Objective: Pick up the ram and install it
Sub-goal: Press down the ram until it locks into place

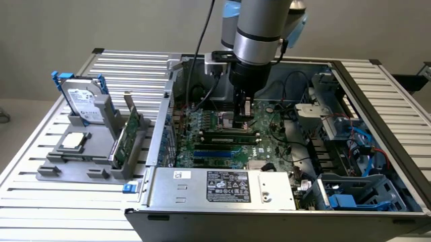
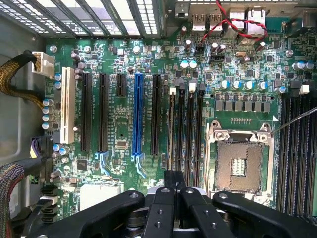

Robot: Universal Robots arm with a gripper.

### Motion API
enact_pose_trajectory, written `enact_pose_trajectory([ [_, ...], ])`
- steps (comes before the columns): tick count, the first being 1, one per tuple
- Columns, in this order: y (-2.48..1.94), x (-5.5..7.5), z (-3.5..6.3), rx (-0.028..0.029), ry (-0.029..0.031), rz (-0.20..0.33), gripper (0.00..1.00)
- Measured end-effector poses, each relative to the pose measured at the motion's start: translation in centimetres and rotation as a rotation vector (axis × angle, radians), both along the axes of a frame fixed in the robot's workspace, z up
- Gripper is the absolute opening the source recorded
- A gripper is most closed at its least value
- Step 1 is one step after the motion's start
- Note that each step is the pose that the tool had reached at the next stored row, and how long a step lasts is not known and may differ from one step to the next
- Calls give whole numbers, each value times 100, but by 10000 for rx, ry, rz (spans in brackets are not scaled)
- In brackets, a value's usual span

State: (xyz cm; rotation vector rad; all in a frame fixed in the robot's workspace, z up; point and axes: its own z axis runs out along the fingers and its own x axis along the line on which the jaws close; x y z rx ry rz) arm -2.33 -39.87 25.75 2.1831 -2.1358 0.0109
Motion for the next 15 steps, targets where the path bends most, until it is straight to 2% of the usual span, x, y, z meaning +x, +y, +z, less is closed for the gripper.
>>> enact_pose_trajectory([
  [10,-4,1,1,5,2,-39,11],
  [15,-3,1,0,13,0,-617,11],
])
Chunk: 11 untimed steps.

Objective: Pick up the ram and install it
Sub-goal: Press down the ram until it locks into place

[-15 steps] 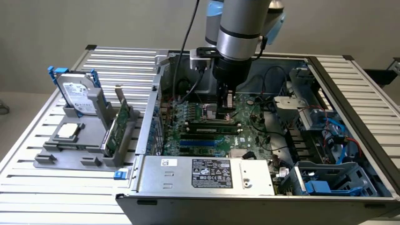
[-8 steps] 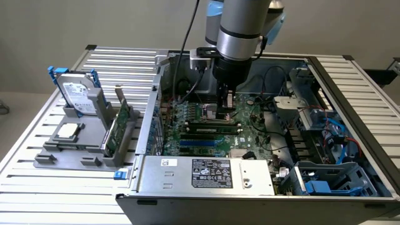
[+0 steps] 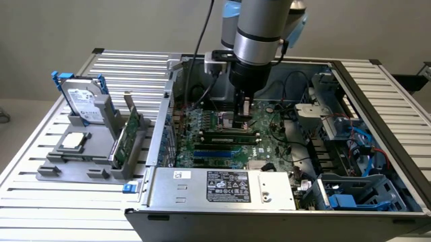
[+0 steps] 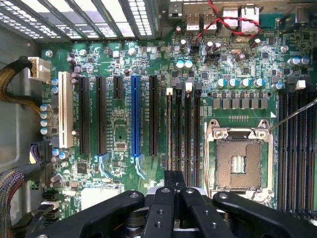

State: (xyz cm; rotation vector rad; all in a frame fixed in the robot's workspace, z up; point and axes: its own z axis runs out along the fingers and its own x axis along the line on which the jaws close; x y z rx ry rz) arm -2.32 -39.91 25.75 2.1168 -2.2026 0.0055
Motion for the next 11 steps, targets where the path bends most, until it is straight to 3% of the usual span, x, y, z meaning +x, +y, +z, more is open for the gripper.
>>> enact_pose_trajectory([
  [11,0,0,0,-1,0,-1652,11],
])
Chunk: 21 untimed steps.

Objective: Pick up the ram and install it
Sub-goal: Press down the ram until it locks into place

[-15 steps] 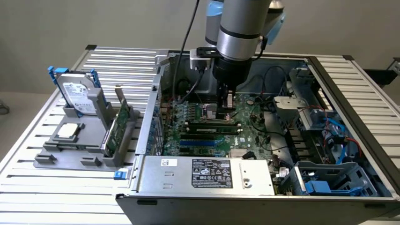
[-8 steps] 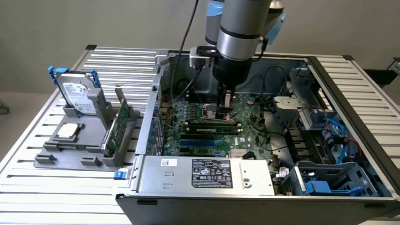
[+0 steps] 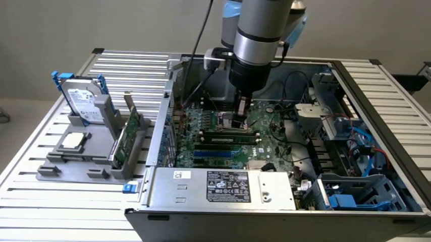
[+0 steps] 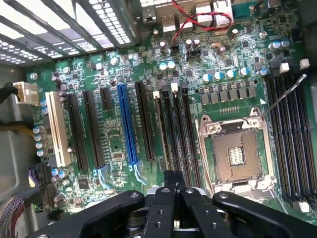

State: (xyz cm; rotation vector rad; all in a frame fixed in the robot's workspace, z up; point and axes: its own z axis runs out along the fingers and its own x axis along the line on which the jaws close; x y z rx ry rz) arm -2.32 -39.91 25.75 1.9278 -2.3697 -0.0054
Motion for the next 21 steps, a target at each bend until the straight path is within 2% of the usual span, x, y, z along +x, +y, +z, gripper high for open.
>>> enact_pose_trajectory([
  [21,0,0,0,1,0,-3363,11],
])
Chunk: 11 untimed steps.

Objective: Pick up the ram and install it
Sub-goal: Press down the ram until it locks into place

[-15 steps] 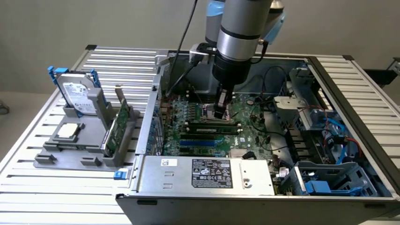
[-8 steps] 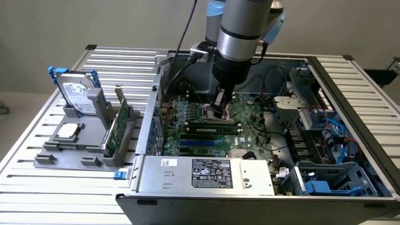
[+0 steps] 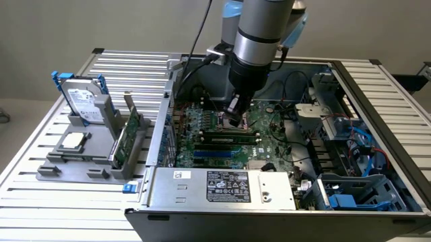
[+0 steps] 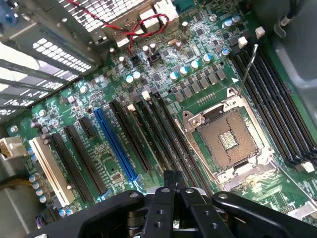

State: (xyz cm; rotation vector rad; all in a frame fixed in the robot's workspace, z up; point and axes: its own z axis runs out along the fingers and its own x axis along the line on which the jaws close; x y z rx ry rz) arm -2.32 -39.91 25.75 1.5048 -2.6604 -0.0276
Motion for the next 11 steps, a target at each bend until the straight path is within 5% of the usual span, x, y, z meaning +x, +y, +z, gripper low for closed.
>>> enact_pose_trajectory([
  [11,0,0,0,0,-1,-1811,11],
])
